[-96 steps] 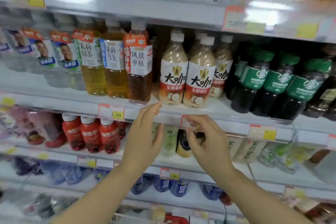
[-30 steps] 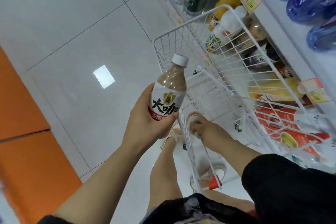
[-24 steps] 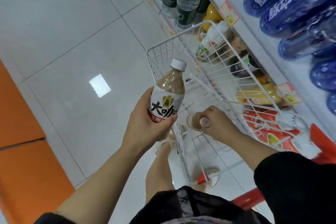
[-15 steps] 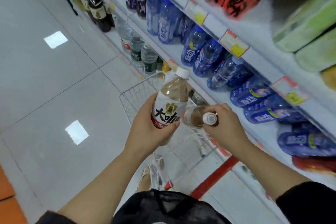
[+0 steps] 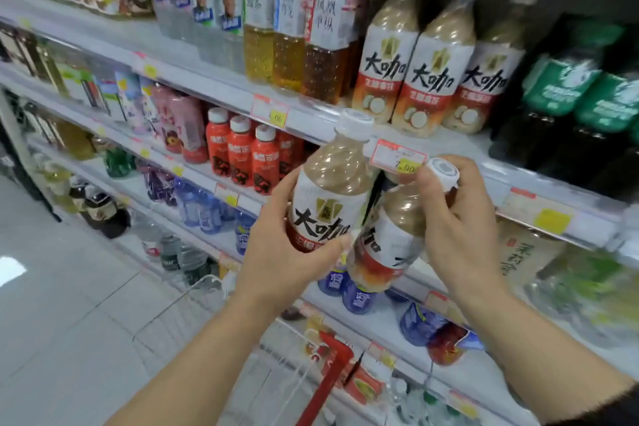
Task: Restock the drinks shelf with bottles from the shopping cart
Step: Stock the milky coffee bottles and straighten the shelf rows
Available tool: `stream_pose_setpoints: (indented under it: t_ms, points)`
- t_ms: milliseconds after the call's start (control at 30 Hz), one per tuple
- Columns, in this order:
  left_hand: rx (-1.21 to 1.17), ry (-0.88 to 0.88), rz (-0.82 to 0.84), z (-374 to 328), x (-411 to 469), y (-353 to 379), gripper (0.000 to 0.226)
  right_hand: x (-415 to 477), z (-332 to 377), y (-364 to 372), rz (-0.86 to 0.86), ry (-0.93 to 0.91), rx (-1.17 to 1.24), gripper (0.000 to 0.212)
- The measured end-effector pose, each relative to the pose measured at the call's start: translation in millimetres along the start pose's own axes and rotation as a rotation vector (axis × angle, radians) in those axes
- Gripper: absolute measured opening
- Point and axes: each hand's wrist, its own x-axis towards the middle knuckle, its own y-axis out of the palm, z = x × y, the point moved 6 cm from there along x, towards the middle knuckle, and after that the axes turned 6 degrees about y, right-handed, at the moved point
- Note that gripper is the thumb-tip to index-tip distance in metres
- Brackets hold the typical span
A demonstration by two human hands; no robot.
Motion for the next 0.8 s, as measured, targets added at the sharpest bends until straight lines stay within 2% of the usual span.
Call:
stream_pose_setpoints:
  t_ms: [133, 267, 367, 500, 800]
  points:
    - [-0.072, 0.121, 0.102, -45, 20, 35, 0.076, 2, 27, -51, -0.182, -0.062, 0.098, 0.018]
    - [-0.127, 0.204, 0.183, -75, 42, 56, 0.076, 8, 59, -95, -0.444, -0.181, 0.173, 0.029]
    - [-0.154, 0.274, 0.209, -90, 59, 59, 0.076, 15, 78, -109, -0.581, -0.282, 0.167, 0.018]
    - [-0.166, 0.326, 0.203, -98, 79, 50, 0.076, 35, 84, -100, -0.672, -0.344, 0.129, 0.016]
    - [-0.148, 0.308, 0.236, -67, 104, 18, 0.08, 85, 74, -56, -0.744, -0.275, 0.016, 0.021]
